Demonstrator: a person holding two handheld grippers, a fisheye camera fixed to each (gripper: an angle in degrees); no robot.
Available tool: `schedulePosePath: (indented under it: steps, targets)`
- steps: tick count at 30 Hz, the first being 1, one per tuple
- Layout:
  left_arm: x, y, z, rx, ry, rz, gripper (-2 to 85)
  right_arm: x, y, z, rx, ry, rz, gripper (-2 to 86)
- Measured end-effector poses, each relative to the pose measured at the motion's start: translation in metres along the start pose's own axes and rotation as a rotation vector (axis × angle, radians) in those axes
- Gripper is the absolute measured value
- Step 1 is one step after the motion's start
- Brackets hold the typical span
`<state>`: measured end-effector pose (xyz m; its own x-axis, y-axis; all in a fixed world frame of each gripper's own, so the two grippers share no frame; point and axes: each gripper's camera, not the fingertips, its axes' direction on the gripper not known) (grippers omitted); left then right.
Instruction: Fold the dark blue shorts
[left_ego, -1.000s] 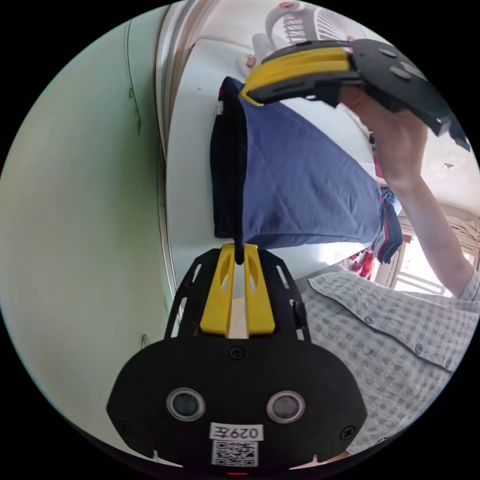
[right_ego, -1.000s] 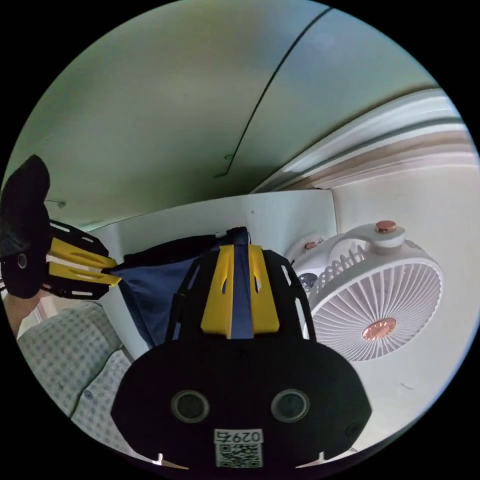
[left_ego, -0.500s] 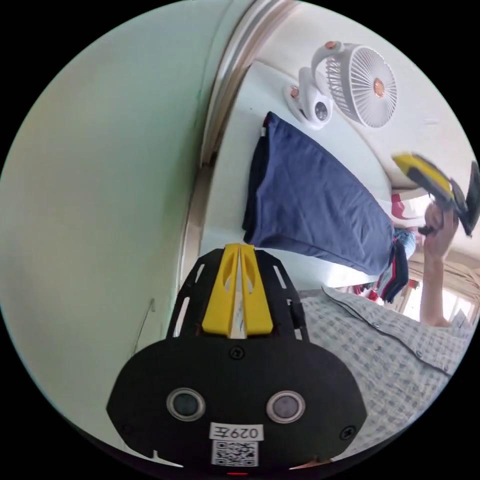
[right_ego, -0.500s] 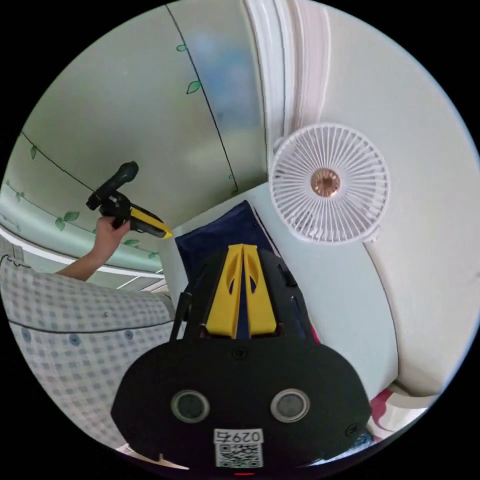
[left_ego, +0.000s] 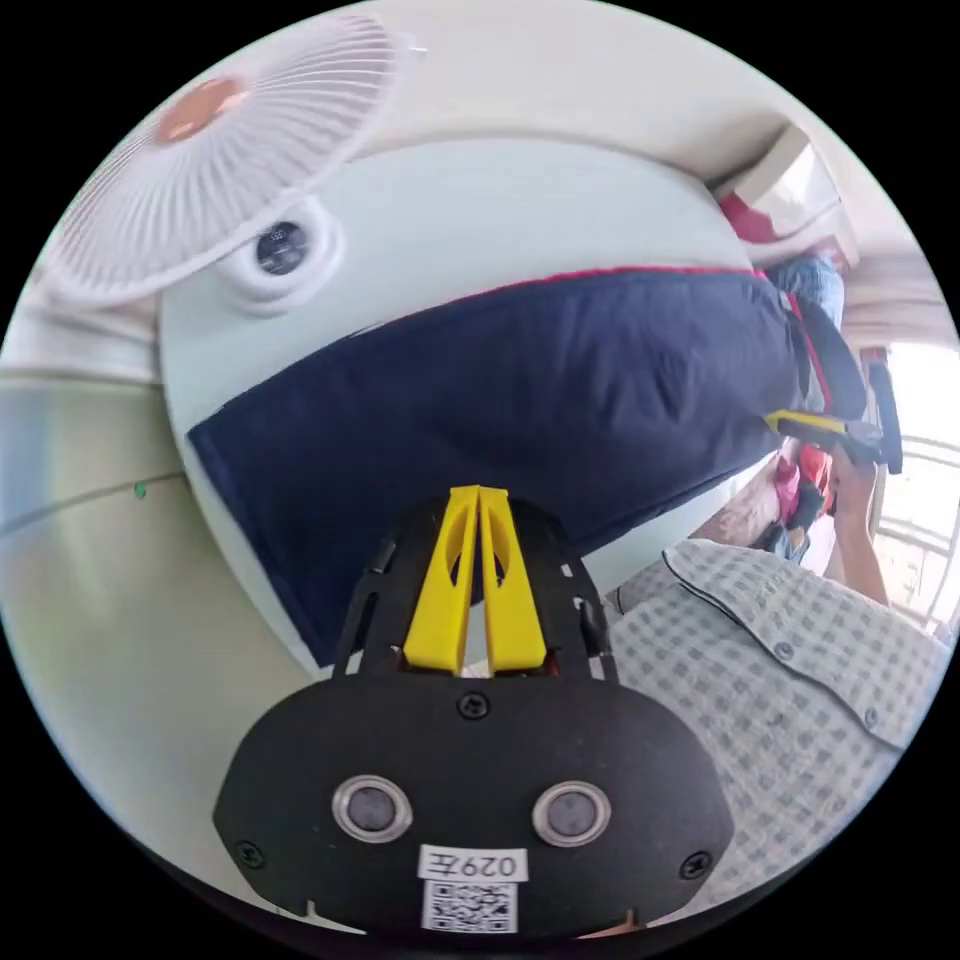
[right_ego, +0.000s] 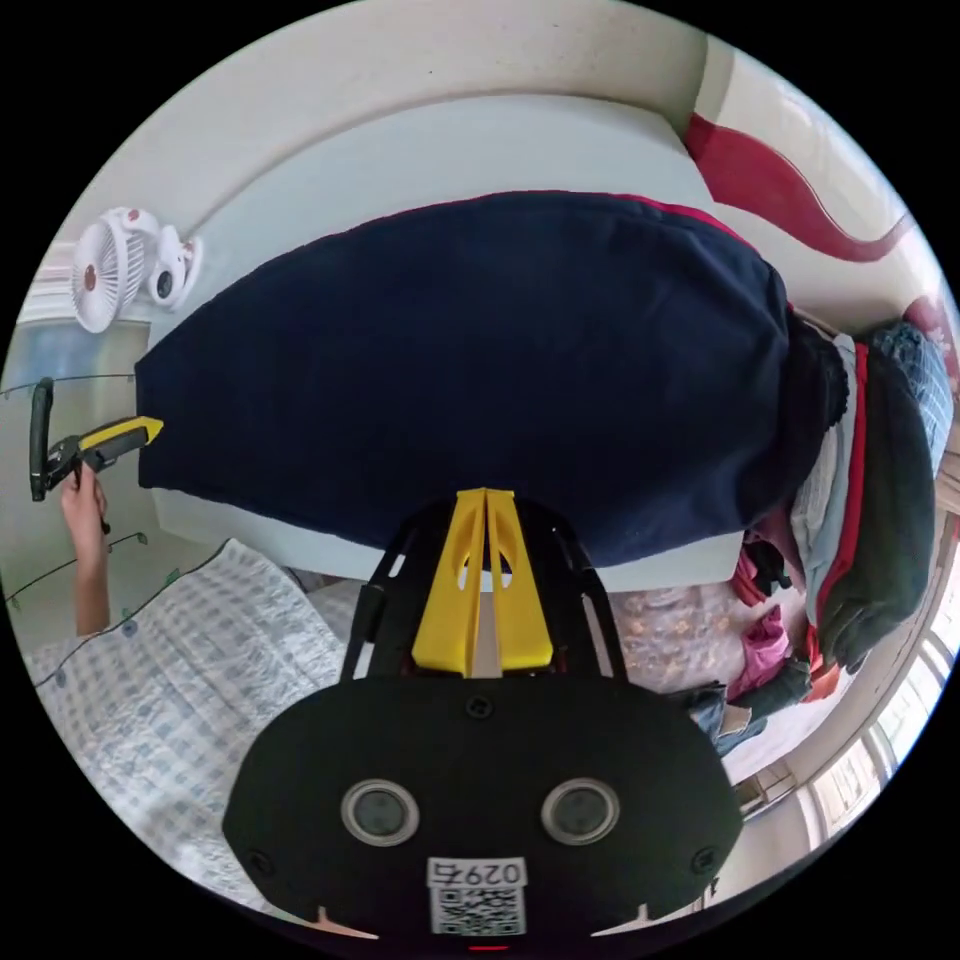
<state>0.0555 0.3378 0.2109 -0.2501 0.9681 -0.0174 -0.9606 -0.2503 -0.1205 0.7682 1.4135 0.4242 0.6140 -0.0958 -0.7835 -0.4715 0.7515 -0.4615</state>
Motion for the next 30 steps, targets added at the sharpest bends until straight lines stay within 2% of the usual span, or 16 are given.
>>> schedulePosePath:
  steps: [2, 3, 4, 6, 12, 17, 19, 21, 23, 25, 28, 30]
  targets:
    - [0.034, -0.027, 0.019, -0.099, -0.025, 0.074, -1.0, 0.018, -0.007, -0.009, -0.066, -0.029, -0.019, -0.5]
    - [0.054, -0.038, 0.034, -0.202, -0.092, 0.116, -1.0, 0.024, -0.007, -0.027, -0.031, -0.022, -0.040, -0.5]
    - [0.067, -0.040, 0.028, -0.147, -0.183, 0.129, -1.0, 0.028, -0.006, -0.038, -0.049, -0.024, -0.074, -0.5]
    - [0.074, -0.042, 0.038, -0.193, -0.285, 0.115, -1.0, 0.033, -0.002, -0.057, -0.031, -0.007, -0.140, -0.6]
    - [0.046, -0.029, 0.047, -0.259, -0.312, -0.069, -1.0, 0.038, -0.006, -0.110, -0.064, -0.161, -0.429, -0.5]
    - [0.021, -0.031, 0.056, -0.373, -0.316, -0.227, -1.0, 0.048, -0.013, -0.156, -0.248, -0.310, -0.718, -0.2]
    - [0.013, -0.029, 0.059, -0.442, -0.307, -0.318, -1.0, 0.106, -0.002, -0.214, -0.112, -0.455, -0.650, 0.3]
    - [0.024, -0.023, 0.047, -0.393, -0.314, -0.344, -1.0, 0.170, 0.012, -0.263, 0.039, -0.497, -0.542, 1.2]
    - [0.046, -0.017, 0.028, -0.273, -0.291, -0.362, -1.0, 0.244, 0.030, -0.305, 0.168, -0.471, -0.366, 3.7]
    - [0.080, -0.013, 0.014, -0.151, -0.208, -0.352, -1.0, 0.334, 0.051, -0.346, 0.273, -0.385, -0.107, 12.0]
    - [0.118, -0.023, 0.021, -0.110, -0.158, -0.319, -1.0, 0.404, 0.065, -0.381, 0.359, -0.360, 0.054, 14.6]
    - [0.136, -0.035, 0.038, -0.141, -0.160, -0.279, -1.0, 0.420, 0.060, -0.393, 0.374, -0.369, 0.063, 15.5]
